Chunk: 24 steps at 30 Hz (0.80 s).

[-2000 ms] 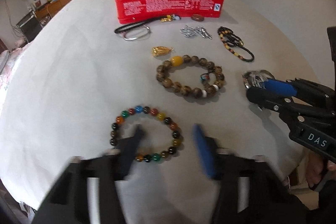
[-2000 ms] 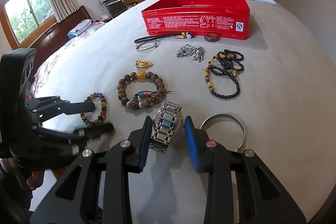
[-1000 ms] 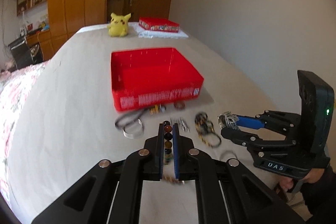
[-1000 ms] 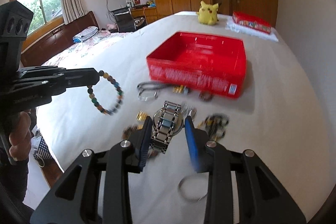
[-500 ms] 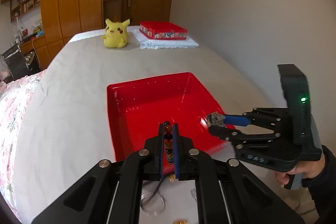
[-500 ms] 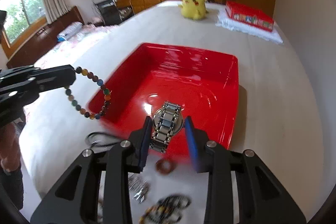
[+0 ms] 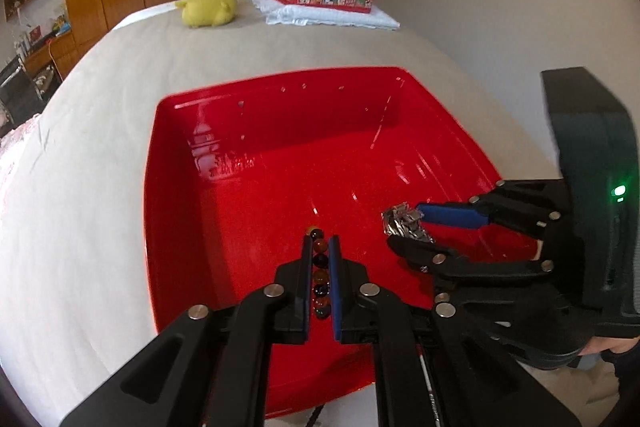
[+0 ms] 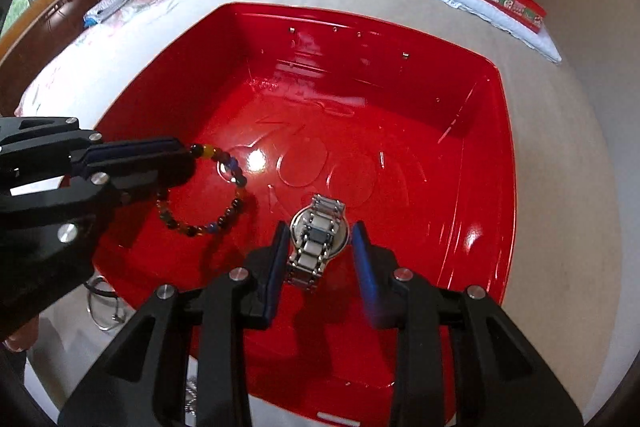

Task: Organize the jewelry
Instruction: 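Carry the watch and bracelet into the red tray and open both grippers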

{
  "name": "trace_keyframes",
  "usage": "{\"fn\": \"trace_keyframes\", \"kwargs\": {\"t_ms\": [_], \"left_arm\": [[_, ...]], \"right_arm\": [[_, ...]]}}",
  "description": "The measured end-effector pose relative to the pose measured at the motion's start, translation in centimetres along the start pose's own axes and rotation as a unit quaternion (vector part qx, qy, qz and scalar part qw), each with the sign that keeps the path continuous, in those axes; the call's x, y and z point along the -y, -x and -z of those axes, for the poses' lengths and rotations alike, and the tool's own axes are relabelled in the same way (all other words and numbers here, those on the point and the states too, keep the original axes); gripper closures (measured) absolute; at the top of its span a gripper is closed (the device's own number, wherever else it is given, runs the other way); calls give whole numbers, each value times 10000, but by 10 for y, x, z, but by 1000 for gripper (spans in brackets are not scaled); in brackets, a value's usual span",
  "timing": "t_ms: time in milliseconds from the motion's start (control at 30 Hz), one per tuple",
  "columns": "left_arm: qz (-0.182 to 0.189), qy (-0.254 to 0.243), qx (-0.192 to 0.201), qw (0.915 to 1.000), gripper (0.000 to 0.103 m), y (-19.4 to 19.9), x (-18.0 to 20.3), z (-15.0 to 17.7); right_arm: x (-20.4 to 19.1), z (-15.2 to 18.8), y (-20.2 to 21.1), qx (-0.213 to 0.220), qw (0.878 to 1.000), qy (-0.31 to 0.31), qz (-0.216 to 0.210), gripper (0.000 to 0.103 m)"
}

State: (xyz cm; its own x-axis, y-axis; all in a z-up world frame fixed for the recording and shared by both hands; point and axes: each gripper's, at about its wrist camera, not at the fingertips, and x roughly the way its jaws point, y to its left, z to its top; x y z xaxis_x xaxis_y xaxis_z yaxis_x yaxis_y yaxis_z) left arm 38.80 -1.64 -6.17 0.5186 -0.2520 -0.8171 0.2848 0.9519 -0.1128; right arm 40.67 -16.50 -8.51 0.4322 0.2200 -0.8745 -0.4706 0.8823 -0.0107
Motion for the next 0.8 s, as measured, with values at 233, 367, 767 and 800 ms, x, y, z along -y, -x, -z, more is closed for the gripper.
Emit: {"fn": "trace_keyframes", "kwargs": {"t_ms": [233,367,767,800], "left_arm": [[-105,-72,-21,9999,79,2,2,5],[-175,-30,86,9998,68,17,2,3],[-221,-210,749,9967,26,142,33,68],[-191,-202,768,9967,23,151,36,82]], "right_arm": [[6,-1,10,116,9999,-41,-34,69],[6,1,33,287,9995,-74,-50,69],[-12,80,157,1161,9918,-121,-519,55],[-16,92,164,1195,9911,-126,-574,53]]}}
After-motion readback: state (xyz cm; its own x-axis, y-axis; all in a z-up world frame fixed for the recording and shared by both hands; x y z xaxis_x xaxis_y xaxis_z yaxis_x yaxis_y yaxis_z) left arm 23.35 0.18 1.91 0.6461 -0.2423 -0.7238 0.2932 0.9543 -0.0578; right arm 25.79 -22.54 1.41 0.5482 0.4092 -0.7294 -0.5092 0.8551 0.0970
